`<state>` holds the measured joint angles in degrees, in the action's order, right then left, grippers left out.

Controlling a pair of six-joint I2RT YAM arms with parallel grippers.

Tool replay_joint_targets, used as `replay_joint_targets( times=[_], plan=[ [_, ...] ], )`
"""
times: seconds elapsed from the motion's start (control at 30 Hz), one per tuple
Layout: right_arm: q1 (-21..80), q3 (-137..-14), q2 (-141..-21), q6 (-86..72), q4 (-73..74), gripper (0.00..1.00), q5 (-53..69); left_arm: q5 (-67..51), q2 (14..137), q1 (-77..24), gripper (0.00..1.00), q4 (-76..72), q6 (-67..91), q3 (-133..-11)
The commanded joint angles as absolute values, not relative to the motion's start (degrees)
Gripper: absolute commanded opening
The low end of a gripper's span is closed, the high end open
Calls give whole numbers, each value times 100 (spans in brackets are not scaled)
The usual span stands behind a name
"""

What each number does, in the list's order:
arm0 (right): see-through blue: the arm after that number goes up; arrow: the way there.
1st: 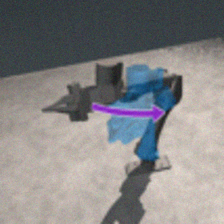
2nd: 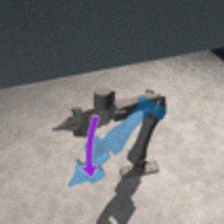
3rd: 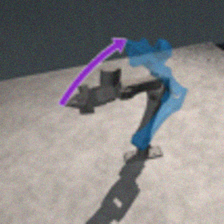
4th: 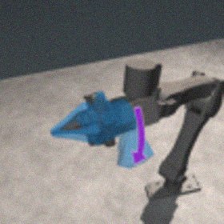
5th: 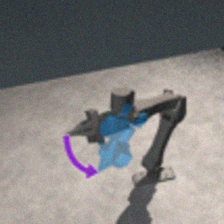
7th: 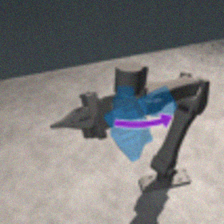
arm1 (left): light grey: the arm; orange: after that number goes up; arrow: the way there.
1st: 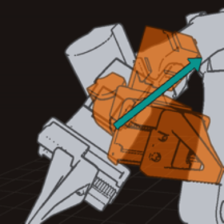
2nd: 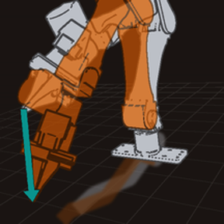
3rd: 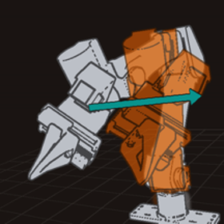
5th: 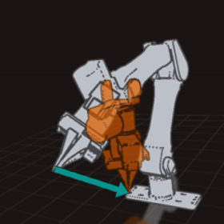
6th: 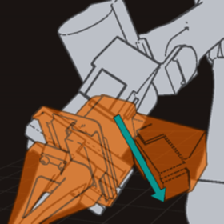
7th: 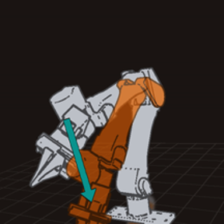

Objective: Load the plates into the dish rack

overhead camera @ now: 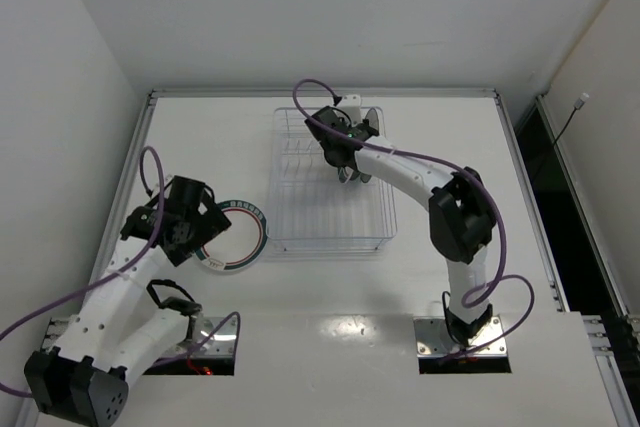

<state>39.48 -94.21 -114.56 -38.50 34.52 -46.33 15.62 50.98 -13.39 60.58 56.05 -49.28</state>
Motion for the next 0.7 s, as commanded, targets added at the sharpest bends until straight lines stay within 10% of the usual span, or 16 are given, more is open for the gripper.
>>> replay_joint_targets(
  times=[0.0,0.17,0.67],
  plan=[
    [3973,-9580,-11041,-3964,3691,49,-4106,750,4642,-1091,100,5845,5871,-4379],
    [4034,-10107,-10513,-3780,3832,82,-3649,404,4211,-958,100,5529,6467,-3676],
    [4043,-8931,-8043,-3867,3313,87,-2276,-792,3428,-853,98,4069,8577,-1451]
  ],
)
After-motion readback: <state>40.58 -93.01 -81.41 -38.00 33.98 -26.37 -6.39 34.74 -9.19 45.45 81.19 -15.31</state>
